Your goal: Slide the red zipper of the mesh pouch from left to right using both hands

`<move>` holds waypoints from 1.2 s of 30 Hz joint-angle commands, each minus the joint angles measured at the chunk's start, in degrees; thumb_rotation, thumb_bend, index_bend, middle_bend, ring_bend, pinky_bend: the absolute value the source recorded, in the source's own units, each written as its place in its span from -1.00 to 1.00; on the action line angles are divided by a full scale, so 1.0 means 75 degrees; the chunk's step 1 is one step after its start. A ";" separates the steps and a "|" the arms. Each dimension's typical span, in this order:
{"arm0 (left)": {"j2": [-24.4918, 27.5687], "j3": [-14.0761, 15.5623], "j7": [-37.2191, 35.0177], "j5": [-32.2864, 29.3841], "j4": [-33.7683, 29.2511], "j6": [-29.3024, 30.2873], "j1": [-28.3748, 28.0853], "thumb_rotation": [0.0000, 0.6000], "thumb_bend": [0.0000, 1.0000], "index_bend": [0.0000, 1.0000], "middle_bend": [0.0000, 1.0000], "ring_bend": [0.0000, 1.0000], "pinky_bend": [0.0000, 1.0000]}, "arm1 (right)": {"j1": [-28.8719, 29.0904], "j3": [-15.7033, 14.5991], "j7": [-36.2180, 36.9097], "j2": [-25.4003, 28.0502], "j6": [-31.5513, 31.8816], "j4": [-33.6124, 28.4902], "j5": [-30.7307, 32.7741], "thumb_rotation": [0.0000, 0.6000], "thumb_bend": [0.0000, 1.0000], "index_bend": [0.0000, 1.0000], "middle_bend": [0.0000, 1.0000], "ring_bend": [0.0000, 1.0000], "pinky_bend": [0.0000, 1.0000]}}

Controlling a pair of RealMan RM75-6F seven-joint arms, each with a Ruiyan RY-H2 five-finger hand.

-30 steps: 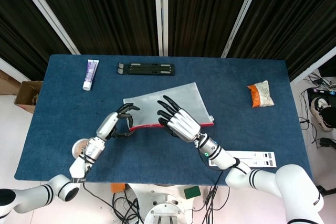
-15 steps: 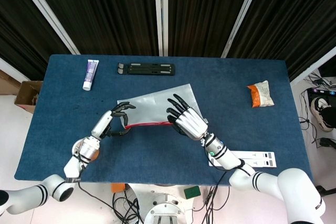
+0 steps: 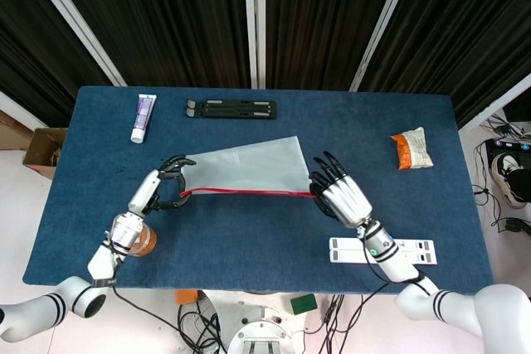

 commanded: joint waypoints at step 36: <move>0.2957 0.0123 0.7677 -0.0857 -0.2698 0.1687 0.1702 1.00 -0.78 -0.61 -0.77 -0.84 -0.73 | -0.2538 0.0310 -0.0345 0.4140 0.0134 -0.4104 0.2272 1.00 -0.52 -1.00 -0.65 -1.00 -0.79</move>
